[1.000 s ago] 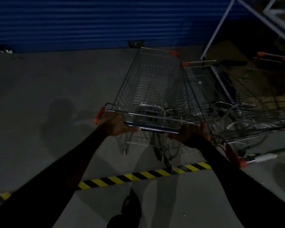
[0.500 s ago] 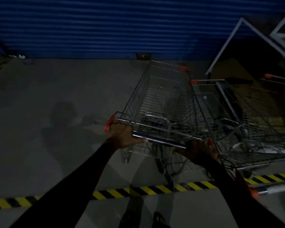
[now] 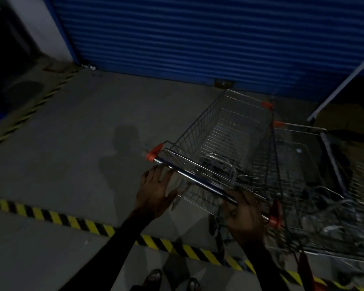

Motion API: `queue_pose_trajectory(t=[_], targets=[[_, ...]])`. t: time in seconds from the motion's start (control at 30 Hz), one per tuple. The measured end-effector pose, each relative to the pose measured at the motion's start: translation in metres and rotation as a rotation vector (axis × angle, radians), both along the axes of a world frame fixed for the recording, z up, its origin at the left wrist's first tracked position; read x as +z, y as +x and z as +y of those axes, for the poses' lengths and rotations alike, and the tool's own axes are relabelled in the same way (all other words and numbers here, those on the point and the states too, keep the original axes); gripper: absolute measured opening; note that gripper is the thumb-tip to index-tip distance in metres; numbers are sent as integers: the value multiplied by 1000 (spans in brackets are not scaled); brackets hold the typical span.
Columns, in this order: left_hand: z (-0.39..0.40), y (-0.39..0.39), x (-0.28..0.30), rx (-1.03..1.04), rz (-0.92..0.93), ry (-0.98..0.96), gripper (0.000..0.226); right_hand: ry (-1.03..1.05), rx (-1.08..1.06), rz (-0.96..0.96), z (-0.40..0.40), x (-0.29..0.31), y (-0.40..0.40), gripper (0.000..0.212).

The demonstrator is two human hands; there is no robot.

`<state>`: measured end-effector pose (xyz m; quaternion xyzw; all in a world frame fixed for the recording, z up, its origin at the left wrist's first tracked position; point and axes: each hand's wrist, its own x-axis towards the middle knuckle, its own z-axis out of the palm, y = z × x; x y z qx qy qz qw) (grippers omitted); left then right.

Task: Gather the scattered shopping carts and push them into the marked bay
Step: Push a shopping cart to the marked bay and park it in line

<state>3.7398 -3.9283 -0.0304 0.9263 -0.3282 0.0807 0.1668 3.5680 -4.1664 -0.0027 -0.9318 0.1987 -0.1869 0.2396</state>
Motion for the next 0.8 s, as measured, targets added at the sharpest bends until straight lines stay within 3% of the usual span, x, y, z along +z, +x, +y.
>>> queue_pose_trajectory(t=[0.23, 0.43, 0.73, 0.8], targets=[[35, -84, 0, 228, 72, -11, 60, 209, 241, 31, 35, -20, -19, 42], [84, -155, 6, 460, 144, 17, 62, 260, 440, 87, 65, -27, -11, 23], [165, -245, 22, 851, 147, -28, 60, 308, 694, 252, 147, -20, 0, 53], [182, -264, 26, 919, 145, -51, 61, 276, 751, 268, 167, -19, 1, 48]])
